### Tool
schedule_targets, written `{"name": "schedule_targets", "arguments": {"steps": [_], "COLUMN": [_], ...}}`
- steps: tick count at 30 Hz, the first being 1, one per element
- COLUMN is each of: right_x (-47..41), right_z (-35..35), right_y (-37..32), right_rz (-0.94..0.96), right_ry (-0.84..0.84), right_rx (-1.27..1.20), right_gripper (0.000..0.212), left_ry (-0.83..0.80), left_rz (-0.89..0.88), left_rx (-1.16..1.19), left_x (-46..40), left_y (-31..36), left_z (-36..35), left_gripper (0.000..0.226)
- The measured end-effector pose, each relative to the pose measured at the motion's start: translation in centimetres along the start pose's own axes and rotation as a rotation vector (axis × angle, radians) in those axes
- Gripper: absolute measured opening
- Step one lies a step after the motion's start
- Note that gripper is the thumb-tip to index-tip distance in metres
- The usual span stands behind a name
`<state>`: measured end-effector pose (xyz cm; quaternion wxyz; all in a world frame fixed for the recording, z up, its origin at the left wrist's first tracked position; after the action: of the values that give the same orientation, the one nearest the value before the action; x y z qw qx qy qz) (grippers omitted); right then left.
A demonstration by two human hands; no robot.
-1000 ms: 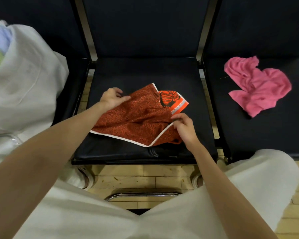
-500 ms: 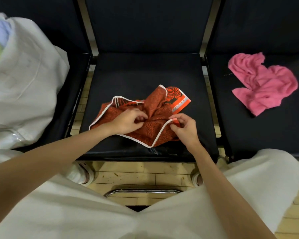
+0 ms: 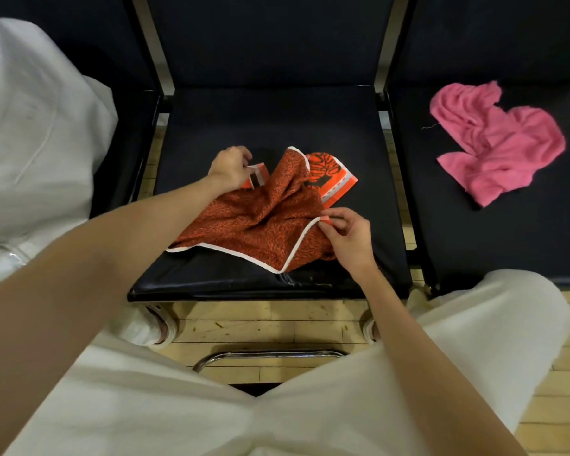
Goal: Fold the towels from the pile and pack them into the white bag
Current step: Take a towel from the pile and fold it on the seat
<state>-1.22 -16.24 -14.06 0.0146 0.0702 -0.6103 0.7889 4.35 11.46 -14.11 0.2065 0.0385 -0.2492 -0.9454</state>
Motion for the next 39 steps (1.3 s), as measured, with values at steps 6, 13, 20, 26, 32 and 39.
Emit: {"name": "schedule_targets", "arguments": {"steps": [6,13,20,26,32,39], "right_x": [0.4,0.4,0.1,0.8,0.4,0.3], "right_z": [0.0,-0.3,-2.4,-2.9,-3.9,-4.6], "right_y": [-1.5,-5.4,-9.2,-12.3,-12.7,-12.5], "right_rz": [0.107,0.282,0.295,0.319,0.367,0.353], "right_ry": [0.017,0.103,0.093,0.079,0.028,0.070], "right_rx": [0.067,0.162,0.019,-0.104,0.022,0.035], "right_gripper": [0.014,0.010,0.010,0.010,0.032,0.010], "left_ry": [-0.018,0.068,0.276,0.220,0.198,0.167], "left_rz": [-0.006,-0.077,-0.276,-0.367,-0.363,-0.376], "left_rx": [-0.139,0.133,0.317,0.410,0.467,0.463], "left_x": [-0.7,1.8,7.1,9.2,10.2,11.2], "left_y": [-0.1,2.0,6.3,8.0,8.0,7.1], "left_z": [-1.5,1.7,9.1,10.6,10.6,11.9], "left_gripper": [0.027,0.020,0.005,0.008,0.007,0.008]}}
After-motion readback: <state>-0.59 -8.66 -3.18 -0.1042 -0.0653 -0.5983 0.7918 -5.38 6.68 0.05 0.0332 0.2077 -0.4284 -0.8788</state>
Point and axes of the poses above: each hand's wrist, its own x-axis away from the middle knuckle, its own z-axis out of the back of the hand, y = z × x, the point moved 7 cm from there along -x, towards the middle knuckle, and after that the axes turned 10 degrees about y, right-handed, at the moved point
